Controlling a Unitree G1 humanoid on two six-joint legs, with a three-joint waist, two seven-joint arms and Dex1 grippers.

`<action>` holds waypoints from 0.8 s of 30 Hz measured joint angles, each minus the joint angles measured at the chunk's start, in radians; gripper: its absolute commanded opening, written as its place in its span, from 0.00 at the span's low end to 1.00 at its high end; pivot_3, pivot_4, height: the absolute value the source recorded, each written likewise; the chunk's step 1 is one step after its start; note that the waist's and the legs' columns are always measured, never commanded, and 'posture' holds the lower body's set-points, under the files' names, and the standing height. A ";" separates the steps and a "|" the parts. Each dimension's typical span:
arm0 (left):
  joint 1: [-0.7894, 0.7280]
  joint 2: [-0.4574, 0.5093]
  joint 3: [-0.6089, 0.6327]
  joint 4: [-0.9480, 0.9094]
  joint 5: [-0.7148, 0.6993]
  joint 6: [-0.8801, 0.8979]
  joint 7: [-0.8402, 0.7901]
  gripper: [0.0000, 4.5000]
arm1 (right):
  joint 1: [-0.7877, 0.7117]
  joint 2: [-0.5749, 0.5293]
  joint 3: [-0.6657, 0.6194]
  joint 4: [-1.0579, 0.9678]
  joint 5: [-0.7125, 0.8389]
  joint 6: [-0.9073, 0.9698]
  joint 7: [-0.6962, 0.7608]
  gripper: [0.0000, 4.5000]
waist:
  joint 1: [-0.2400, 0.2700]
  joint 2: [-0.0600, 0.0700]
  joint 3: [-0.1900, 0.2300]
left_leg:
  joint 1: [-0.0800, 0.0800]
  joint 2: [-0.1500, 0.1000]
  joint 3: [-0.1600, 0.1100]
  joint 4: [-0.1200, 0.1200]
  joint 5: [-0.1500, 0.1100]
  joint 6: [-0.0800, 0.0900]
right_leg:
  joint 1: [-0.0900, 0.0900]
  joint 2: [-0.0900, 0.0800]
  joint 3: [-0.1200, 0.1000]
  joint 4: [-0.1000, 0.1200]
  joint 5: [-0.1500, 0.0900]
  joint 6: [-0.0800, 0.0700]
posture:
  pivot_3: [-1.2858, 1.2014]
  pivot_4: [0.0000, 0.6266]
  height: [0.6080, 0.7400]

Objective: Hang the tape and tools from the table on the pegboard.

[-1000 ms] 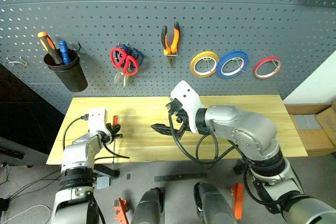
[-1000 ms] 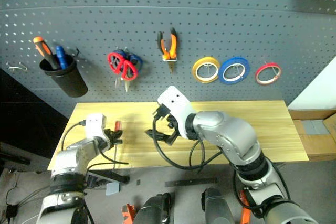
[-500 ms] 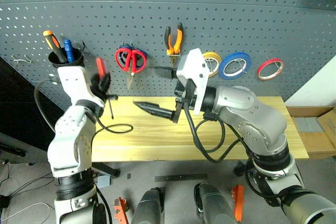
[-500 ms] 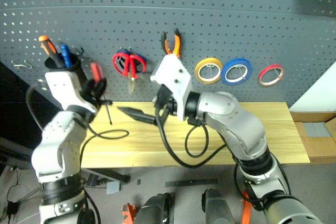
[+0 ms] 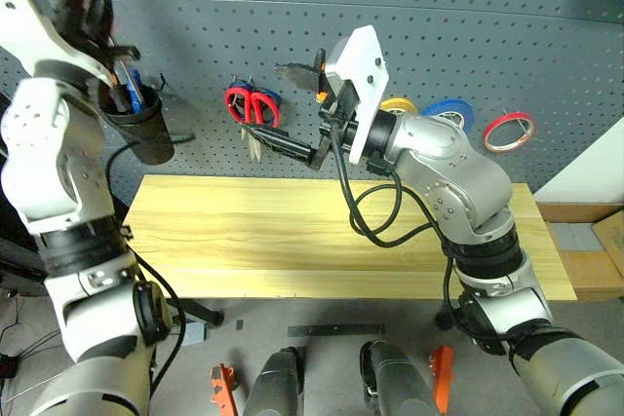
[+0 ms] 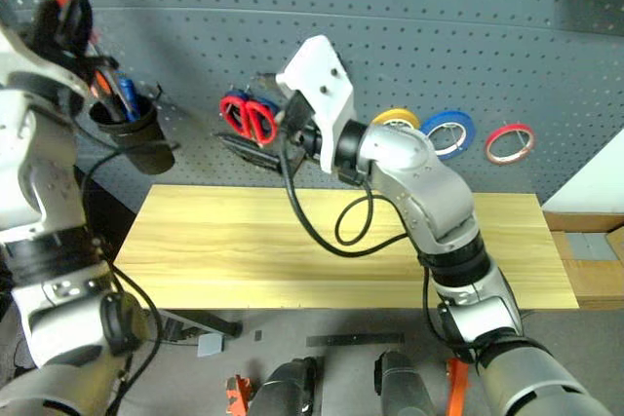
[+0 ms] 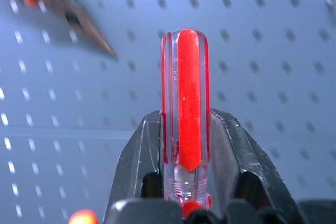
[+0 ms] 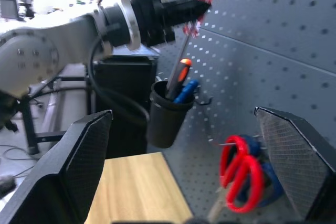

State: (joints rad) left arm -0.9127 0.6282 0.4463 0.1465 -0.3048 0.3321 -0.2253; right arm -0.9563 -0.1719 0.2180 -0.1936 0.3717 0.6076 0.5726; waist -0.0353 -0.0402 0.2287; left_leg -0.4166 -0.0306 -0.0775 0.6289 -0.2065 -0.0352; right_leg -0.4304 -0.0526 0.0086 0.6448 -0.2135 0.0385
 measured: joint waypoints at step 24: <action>-0.026 -0.020 -0.085 0.469 0.108 -0.502 0.008 0.77 | 0.004 -0.001 0.000 -0.025 -0.007 0.010 0.016 1.00 | -0.011 -0.004 -0.005 | -0.004 0.001 0.003 0.001 0.000 0.000 | -0.007 0.000 0.002 0.004 0.003 -0.003 | 0.49 0.21 1.00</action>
State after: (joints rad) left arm -0.9383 0.6080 0.3616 0.6158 -0.1972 -0.1701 -0.2173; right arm -0.9525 -0.1728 0.2184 -0.2181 0.3647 0.6178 0.5883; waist -0.0463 -0.0446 0.2241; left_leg -0.4202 -0.0295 -0.0747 0.6300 -0.2064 -0.0350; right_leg -0.4375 -0.0530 0.0104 0.6492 -0.2105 0.0354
